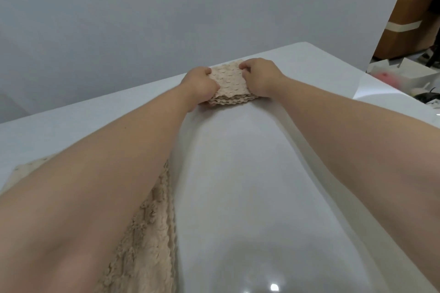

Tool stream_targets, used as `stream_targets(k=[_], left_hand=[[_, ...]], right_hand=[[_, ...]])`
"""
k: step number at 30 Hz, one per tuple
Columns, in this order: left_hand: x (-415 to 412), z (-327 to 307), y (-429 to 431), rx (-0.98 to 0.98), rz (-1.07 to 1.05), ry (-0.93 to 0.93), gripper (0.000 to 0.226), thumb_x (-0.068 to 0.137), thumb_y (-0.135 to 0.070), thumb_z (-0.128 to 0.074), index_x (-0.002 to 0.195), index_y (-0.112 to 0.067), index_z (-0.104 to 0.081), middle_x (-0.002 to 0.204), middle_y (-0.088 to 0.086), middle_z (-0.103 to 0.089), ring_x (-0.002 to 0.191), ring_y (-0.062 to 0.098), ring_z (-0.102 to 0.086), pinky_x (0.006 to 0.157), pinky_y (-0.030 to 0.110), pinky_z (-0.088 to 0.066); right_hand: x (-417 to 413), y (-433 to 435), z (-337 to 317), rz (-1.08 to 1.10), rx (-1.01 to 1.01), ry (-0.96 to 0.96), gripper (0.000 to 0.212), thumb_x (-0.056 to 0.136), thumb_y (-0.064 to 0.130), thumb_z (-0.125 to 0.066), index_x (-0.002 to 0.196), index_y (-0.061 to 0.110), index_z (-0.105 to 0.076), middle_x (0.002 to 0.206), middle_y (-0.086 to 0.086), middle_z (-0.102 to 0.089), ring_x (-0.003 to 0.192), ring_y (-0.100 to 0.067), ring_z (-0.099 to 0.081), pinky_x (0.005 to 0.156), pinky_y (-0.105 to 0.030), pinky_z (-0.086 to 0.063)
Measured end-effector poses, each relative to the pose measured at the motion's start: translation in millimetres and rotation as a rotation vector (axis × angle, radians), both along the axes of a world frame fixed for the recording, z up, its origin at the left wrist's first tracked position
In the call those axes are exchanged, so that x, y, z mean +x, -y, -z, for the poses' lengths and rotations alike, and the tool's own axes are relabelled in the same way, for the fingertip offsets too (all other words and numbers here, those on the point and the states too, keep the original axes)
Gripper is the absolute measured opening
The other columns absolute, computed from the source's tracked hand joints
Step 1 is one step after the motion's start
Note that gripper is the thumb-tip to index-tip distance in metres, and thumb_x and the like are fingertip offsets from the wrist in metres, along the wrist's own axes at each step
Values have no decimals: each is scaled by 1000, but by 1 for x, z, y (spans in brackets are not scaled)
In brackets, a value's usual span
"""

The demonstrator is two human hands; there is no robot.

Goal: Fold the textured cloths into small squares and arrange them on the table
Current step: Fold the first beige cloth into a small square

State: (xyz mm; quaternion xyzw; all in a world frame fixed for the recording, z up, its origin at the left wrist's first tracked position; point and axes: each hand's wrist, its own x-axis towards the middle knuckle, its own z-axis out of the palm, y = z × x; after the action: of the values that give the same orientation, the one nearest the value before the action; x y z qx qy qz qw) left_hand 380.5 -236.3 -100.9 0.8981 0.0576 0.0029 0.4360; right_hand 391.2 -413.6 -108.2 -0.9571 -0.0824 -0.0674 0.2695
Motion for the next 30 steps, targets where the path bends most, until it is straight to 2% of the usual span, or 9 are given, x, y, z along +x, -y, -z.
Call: stream_targets(k=[4, 9, 11, 13, 15, 17, 22, 25, 30], left_hand=[[2, 3, -15, 7, -15, -38, 63, 92, -12, -69, 151, -18, -47, 133, 10, -61, 109, 29, -67, 94, 44, -59], [1, 4, -22, 101, -4, -65, 61, 91, -13, -66, 150, -18, -48, 136, 12, -61, 118, 32, -63, 98, 43, -56], [-2, -2, -21, 249, 21, -100, 53, 91, -18, -61, 144, -18, -53, 135, 11, -59, 112, 32, -65, 95, 42, -58], [-6, -12, -18, 536, 29, -111, 53, 89, -26, -57, 141, -20, -52, 142, 13, -47, 116, 35, -60, 96, 38, -53], [-8, -24, -13, 731, -4, 21, 60, 88, -25, -50, 147, -19, -44, 154, 13, -31, 135, 36, -42, 104, 42, -43], [-9, -30, -7, 783, -17, 171, 61, 92, -23, -44, 153, -17, -37, 160, 8, -27, 144, 34, -30, 111, 47, -34], [1, 5, -3, 837, 260, 87, 54, 108, -34, -23, 155, -9, -29, 163, 11, -30, 150, 31, -26, 121, 50, -25], [3, 23, -10, 778, 270, 20, 62, 109, -43, -13, 163, -13, -10, 171, 4, -9, 158, 26, -6, 126, 50, -9], [4, 35, -17, 803, 228, 59, 67, 107, -49, -13, 163, -11, -9, 170, 7, -13, 157, 26, -10, 126, 47, -9]], right_hand=[[7, -14, 3, -13, -8, -18, 40, 106, 20, -43, 144, 12, -55, 149, -10, -53, 138, -28, -47, 112, -26, -34], [7, -21, 2, -22, -103, -57, 34, 103, 20, -45, 129, 11, -66, 134, -11, -64, 125, -32, -56, 107, -35, -45], [3, -23, 3, -32, -143, -87, 31, 102, 21, -45, 123, 16, -68, 126, -8, -67, 117, -31, -59, 102, -41, -49], [2, -23, 0, -18, -145, -87, 32, 101, 24, -45, 121, 19, -69, 125, -6, -68, 118, -31, -59, 103, -41, -49], [6, -20, -8, 47, -65, -22, 34, 100, 32, -44, 120, 22, -69, 127, -5, -67, 120, -32, -58, 103, -40, -48], [9, -20, -12, 81, -50, 86, 34, 101, 33, -40, 120, 24, -68, 130, -4, -64, 121, -32, -56, 101, -42, -48], [3, -37, 3, -129, -263, -19, 43, 108, 34, -26, 142, 19, -48, 148, -4, -50, 138, -28, -43, 108, -46, -36], [9, -34, 14, -161, -315, -89, 53, 109, 36, -20, 157, 16, -29, 165, 0, -29, 153, -22, -22, 121, -49, -20], [14, -31, 20, -182, -409, -117, 60, 108, 39, -13, 162, 13, -12, 170, -1, -10, 156, -18, -9, 125, -50, -7]])
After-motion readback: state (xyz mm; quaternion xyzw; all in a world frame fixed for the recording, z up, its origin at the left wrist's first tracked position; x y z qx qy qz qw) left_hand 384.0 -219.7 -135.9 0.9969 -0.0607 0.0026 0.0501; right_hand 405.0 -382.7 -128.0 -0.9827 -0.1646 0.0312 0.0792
